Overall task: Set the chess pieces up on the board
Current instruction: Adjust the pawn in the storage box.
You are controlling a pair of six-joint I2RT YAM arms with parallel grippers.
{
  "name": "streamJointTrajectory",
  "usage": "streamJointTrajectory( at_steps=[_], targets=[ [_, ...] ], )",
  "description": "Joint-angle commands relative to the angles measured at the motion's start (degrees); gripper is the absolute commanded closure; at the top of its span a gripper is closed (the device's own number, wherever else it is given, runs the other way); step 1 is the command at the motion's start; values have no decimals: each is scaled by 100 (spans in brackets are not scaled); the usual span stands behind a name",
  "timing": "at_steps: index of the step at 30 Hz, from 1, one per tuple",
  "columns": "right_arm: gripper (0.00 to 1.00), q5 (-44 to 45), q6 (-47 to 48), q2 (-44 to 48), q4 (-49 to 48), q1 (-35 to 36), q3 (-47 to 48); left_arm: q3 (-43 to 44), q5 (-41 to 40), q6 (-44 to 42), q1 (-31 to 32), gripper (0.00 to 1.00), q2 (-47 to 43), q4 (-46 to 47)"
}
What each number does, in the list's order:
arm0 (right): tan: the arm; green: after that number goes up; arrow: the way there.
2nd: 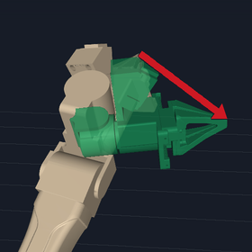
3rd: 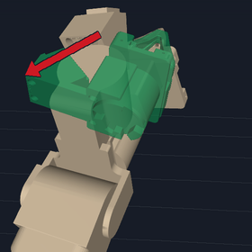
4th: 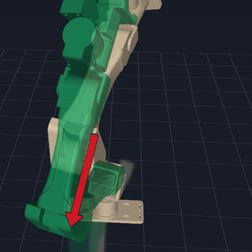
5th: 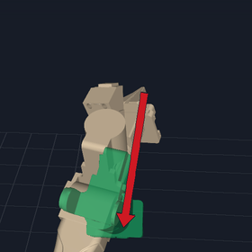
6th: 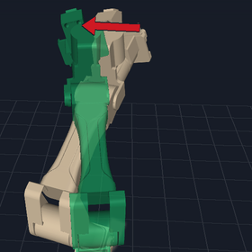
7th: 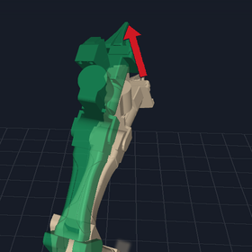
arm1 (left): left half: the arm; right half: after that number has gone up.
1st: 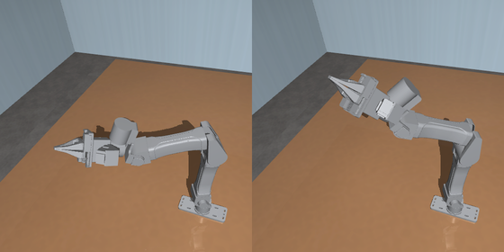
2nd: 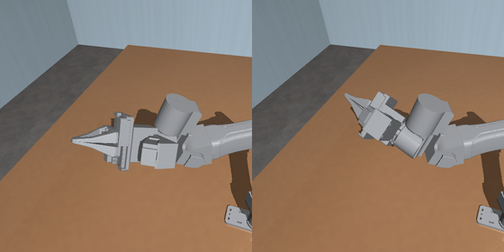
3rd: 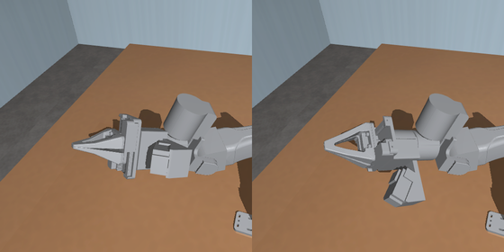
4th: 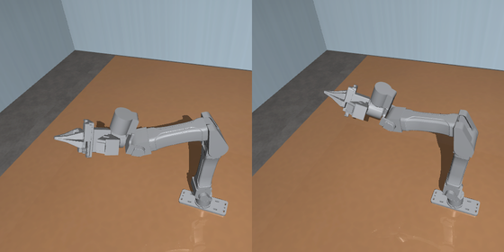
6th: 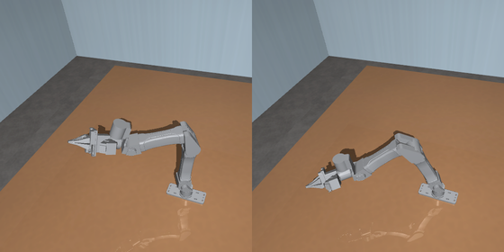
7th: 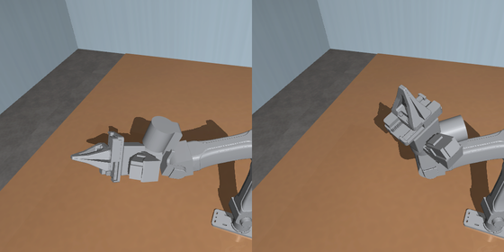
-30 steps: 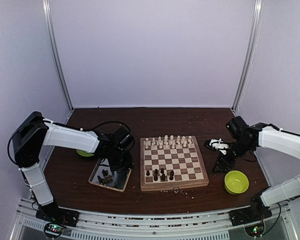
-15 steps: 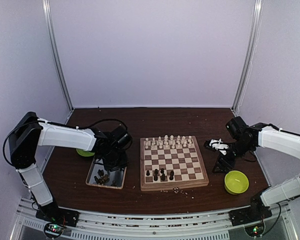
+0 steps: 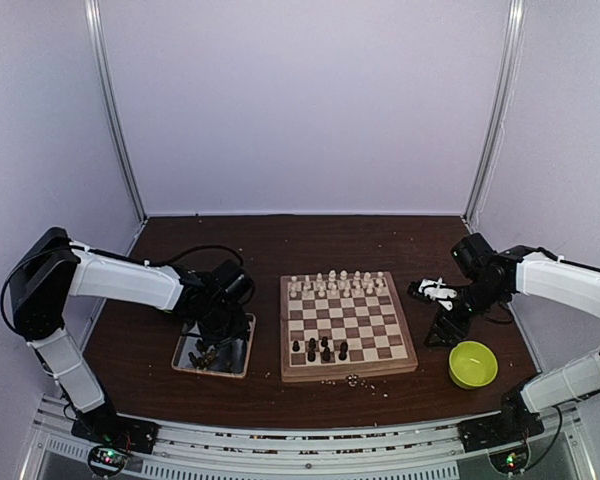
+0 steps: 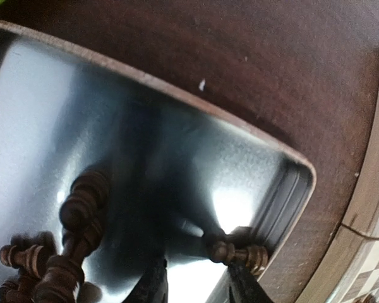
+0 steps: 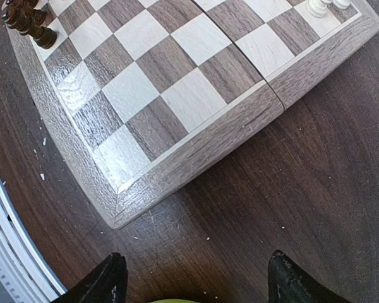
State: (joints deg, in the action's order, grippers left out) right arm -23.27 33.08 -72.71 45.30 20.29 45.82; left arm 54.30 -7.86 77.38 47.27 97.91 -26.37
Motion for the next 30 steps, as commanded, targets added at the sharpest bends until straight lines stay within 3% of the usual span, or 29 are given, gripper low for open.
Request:
streamJointTrajectory(
  at_steps=[1, 30],
  targets=[
    [24, 28, 34, -15, 57, 51, 111, -147, 272, 497, -103, 67, -100, 714],
    [23, 33, 41, -95, 75, 74, 126, -322, 86, 1195, -231, 70, -206, 1377]
  ],
)
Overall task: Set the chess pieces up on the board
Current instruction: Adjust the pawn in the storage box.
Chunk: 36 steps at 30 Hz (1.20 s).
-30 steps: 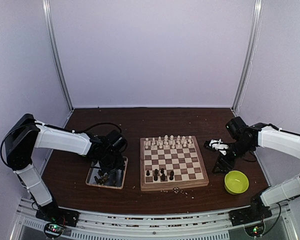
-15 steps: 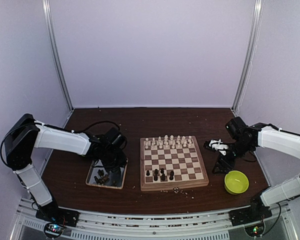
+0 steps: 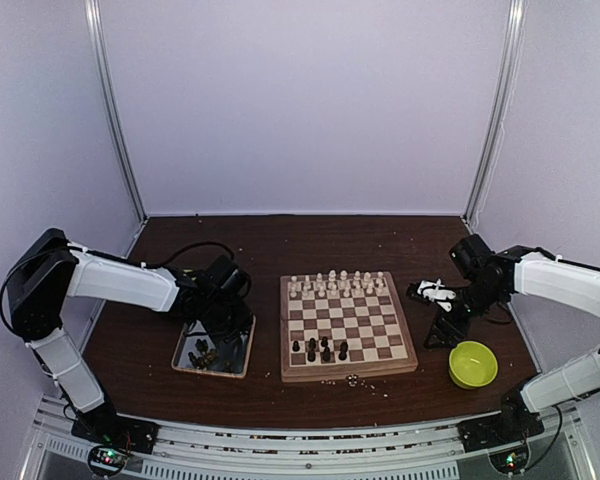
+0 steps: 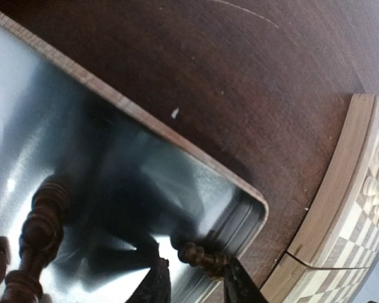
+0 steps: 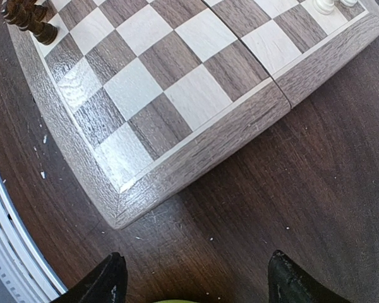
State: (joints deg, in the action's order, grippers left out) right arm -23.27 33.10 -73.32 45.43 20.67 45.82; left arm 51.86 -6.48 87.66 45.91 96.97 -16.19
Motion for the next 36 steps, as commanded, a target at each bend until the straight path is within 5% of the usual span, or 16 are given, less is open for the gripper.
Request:
streamJointTrajectory(
  at_steps=[1, 18, 36],
  targets=[
    [23, 33, 38, -33, 60, 42, 124, -59, -6, 184, -107, 70, -67, 373],
    [23, 33, 53, -7, 83, 52, 135, 124, 522, 98, -164, 85, 558, 494],
    [23, 48, 56, 30, 92, 60, 128, 1501, 1202, -3326, -637, 97, 1119, -1606]
  ],
)
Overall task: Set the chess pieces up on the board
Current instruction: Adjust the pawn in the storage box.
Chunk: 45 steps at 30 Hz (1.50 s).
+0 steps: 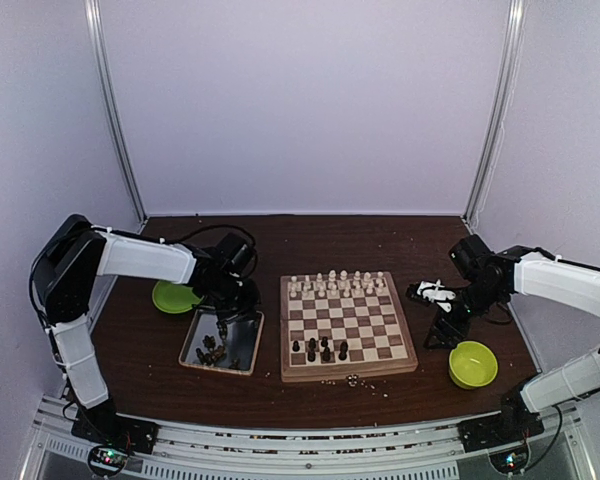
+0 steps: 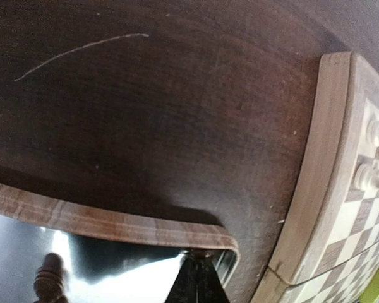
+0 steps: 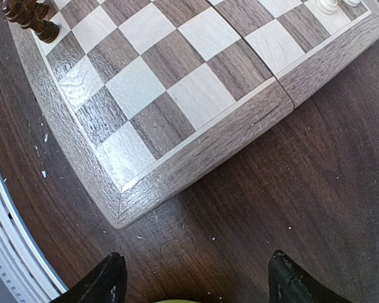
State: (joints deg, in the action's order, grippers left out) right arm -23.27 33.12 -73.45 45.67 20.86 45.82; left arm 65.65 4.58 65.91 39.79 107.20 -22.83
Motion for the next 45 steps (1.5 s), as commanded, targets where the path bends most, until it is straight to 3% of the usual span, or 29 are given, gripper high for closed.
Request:
streamJointTrajectory(
  at_steps=[1, 8, 12, 18, 27, 35, 45],
  targets=[
    [23, 50, 54, 35, 68, 36, 136, 150, 80, -1327, -23, 96, 50, -1038],
    [23, 83, 54, 1, 73, 84, 146, 404, -159, -1620, -24, 92, 32, -1614],
    [23, 102, 55, -3, 62, 83, 130, 240, -306, -1080, -20, 89, -228, -1347],
    [23, 96, 58, -20, 73, 89, 135, -299, -4, 31, 29, 84, -576, -141],
    [23, 86, 52, -21, 74, 93, 129, -388, 205, 1042, 38, 78, -427, 699],
    [23, 84, 54, -37, 82, 93, 131, -404, 305, 1511, 69, 78, -302, 771],
    [23, 78, 58, -82, 92, 115, 150, -653, -179, 2009, 205, 78, -936, 445]
  ],
)
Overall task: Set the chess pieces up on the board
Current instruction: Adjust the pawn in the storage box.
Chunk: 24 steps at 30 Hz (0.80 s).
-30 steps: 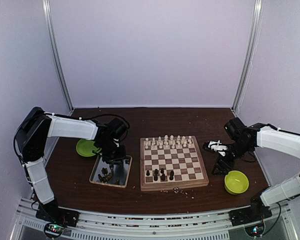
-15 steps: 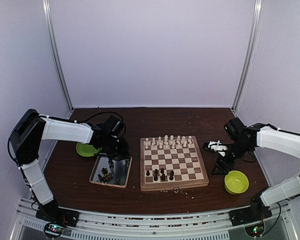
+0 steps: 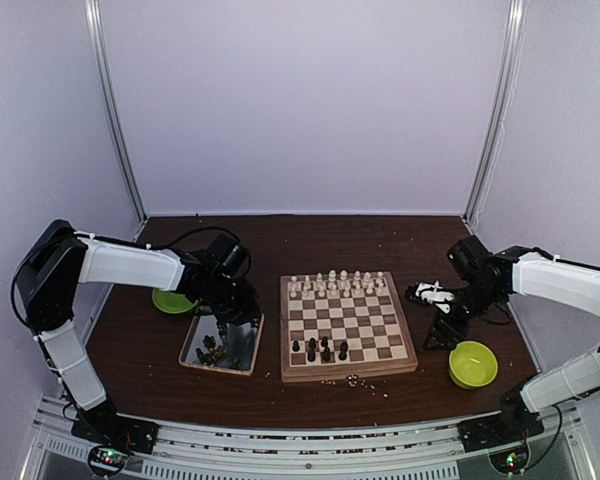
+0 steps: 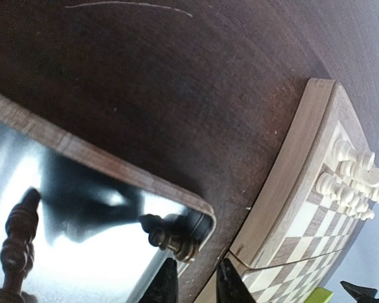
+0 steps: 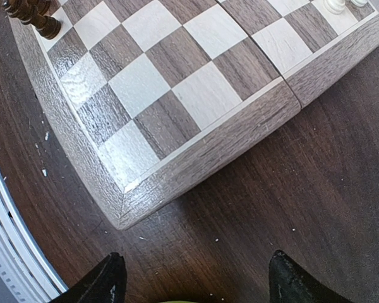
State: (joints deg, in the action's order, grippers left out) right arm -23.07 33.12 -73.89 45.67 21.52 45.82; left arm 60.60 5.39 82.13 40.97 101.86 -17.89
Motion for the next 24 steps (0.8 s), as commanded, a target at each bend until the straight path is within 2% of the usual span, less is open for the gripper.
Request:
streamJointTrajectory(
  at_steps=[1, 16, 24],
  targets=[
    [22, 65, 62, -45, 99, 54, 147, -178, -325, 468, 106, 78, -457, -103],
    [22, 75, 63, -73, 100, 72, 145, -298, -282, 963, 122, 78, -49, 186],
    [22, 70, 62, -103, 108, 67, 146, 55, -122, 1024, 77, 79, 455, -42]
  ],
)
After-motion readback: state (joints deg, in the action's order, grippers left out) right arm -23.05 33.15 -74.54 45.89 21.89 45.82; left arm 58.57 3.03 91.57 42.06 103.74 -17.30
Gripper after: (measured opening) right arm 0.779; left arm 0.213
